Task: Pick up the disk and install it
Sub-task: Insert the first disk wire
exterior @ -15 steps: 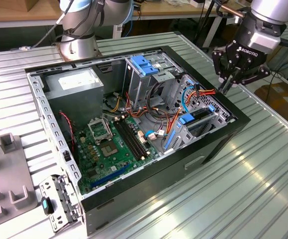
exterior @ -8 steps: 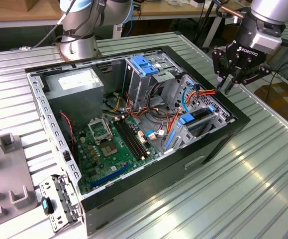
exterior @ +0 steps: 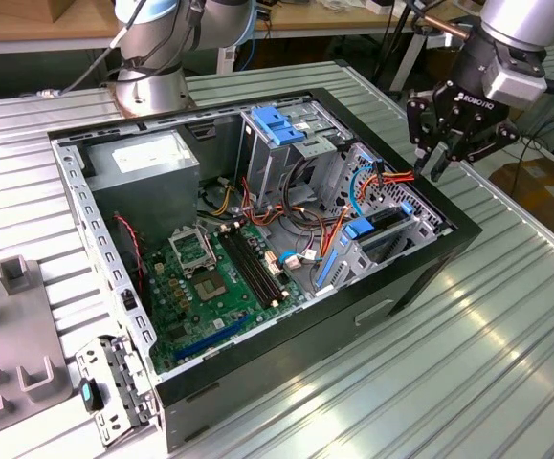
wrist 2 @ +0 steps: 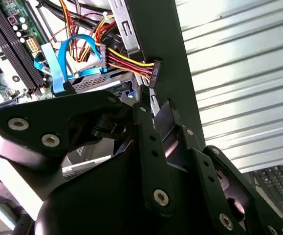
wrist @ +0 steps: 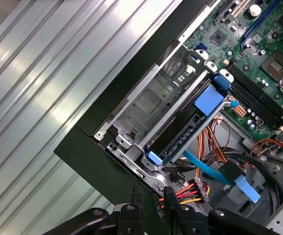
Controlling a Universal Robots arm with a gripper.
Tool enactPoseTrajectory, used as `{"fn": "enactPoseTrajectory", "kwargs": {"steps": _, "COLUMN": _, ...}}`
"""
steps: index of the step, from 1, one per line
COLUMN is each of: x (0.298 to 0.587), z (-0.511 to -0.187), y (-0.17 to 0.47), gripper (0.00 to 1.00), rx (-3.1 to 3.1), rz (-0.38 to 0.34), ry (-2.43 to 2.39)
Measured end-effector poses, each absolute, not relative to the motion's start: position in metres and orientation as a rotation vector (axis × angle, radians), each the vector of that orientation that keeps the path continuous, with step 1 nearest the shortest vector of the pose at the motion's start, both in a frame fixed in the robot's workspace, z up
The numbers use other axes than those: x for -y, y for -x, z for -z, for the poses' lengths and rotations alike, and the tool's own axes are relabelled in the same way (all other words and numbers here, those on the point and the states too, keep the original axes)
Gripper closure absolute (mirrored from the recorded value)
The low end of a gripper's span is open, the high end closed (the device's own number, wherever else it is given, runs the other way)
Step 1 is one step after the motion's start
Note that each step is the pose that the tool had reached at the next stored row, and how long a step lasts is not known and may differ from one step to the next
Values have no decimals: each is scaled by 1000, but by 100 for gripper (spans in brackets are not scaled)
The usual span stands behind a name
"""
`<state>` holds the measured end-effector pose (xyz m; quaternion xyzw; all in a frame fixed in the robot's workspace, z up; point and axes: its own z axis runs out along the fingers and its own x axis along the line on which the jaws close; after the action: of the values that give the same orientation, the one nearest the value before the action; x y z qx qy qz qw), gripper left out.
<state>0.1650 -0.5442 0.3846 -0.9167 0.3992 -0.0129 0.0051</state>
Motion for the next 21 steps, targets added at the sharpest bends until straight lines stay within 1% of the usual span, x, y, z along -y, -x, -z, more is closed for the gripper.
{"fn": "enactPoseTrajectory", "kwargs": {"steps": 21, "x": 530, "z": -370, "y": -172, "gripper": 69, "rx": -970, "rz": 39, "ry": 2974}}
